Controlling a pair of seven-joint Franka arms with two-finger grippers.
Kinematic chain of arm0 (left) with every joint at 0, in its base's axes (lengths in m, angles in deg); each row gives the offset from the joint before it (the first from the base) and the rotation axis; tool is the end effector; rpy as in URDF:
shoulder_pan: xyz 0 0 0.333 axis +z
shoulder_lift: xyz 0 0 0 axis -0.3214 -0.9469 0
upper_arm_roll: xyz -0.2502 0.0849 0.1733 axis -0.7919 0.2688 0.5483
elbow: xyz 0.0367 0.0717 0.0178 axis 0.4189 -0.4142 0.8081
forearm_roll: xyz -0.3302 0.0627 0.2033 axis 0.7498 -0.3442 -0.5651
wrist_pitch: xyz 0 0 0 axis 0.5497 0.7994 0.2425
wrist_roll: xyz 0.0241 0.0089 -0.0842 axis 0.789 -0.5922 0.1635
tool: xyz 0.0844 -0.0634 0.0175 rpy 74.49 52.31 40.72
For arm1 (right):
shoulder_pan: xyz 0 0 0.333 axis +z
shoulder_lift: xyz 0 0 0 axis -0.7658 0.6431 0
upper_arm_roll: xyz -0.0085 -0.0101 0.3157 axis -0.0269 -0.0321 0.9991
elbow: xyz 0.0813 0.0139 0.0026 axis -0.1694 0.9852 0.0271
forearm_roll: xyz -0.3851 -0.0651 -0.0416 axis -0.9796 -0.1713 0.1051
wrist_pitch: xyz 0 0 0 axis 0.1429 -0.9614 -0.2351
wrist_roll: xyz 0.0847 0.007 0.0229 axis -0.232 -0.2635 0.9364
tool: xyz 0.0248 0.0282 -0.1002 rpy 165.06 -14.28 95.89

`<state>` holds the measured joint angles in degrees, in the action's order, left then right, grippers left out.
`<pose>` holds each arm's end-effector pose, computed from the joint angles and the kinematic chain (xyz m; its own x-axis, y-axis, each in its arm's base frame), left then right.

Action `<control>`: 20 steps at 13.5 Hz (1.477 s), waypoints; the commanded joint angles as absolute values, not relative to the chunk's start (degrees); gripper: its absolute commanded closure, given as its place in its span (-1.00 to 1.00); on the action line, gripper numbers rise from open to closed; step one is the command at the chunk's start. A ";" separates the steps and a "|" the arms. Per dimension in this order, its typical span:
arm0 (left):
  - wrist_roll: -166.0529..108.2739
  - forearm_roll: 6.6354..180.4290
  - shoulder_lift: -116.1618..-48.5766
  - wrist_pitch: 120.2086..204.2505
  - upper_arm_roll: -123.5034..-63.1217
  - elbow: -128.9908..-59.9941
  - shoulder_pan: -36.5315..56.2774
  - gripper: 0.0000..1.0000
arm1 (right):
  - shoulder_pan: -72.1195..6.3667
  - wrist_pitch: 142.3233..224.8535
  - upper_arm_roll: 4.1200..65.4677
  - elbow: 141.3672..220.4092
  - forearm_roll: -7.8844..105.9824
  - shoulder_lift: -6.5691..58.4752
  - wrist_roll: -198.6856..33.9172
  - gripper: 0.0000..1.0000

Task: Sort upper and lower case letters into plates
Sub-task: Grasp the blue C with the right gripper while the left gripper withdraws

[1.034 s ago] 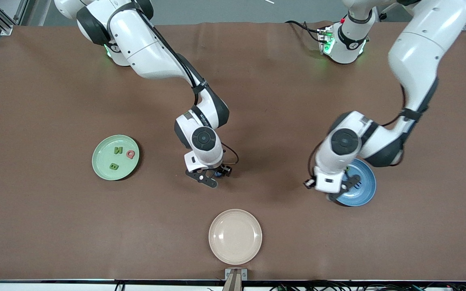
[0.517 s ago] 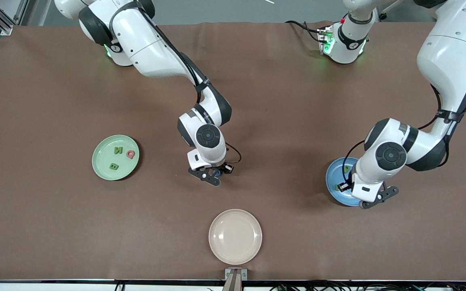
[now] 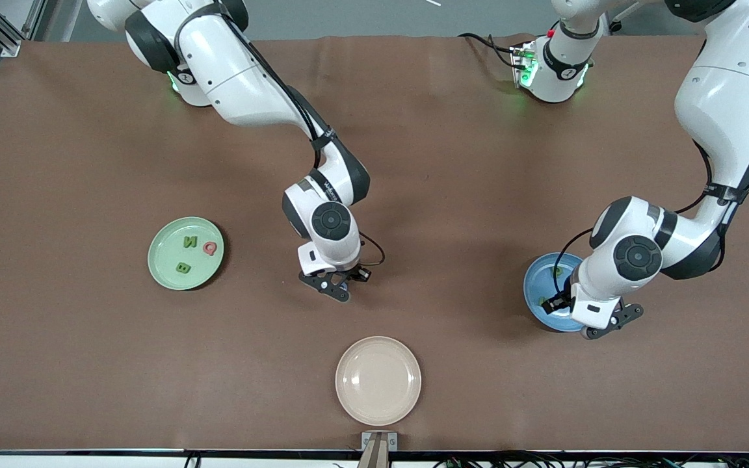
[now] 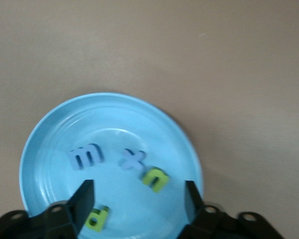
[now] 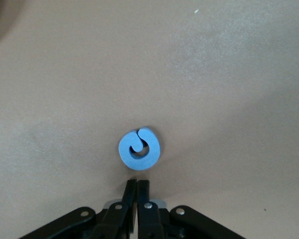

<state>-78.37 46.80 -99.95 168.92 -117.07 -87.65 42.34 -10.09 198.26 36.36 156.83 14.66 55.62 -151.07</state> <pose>0.6776 -0.1227 0.2654 0.9104 0.4089 0.0635 0.4113 -0.9110 -0.0292 0.5974 0.4505 0.1824 0.8852 -0.4640 0.0344 -0.4633 -0.8858 -0.0264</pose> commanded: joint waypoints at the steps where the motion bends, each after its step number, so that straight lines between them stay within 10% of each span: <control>1: -76.68 46.48 -93.86 165.14 -119.46 -87.86 43.27 -1.00 | -10.60 200.58 36.64 156.22 13.43 56.89 -151.41 -0.57; 10: -58.23 49.72 -83.38 146.34 -121.74 -78.30 43.62 -1.00 | -12.18 202.35 36.55 156.40 8.34 57.33 -141.21 -0.48; 15: -48.92 59.64 -76.82 140.53 -118.87 -75.02 42.49 -1.00 | -12.79 201.92 36.64 156.57 7.46 56.98 -141.21 0.89; 20: -35.47 77.14 -65.12 135.60 -93.82 -77.65 29.13 -1.00 | -18.23 193.33 37.08 160.60 8.33 50.59 -131.14 1.00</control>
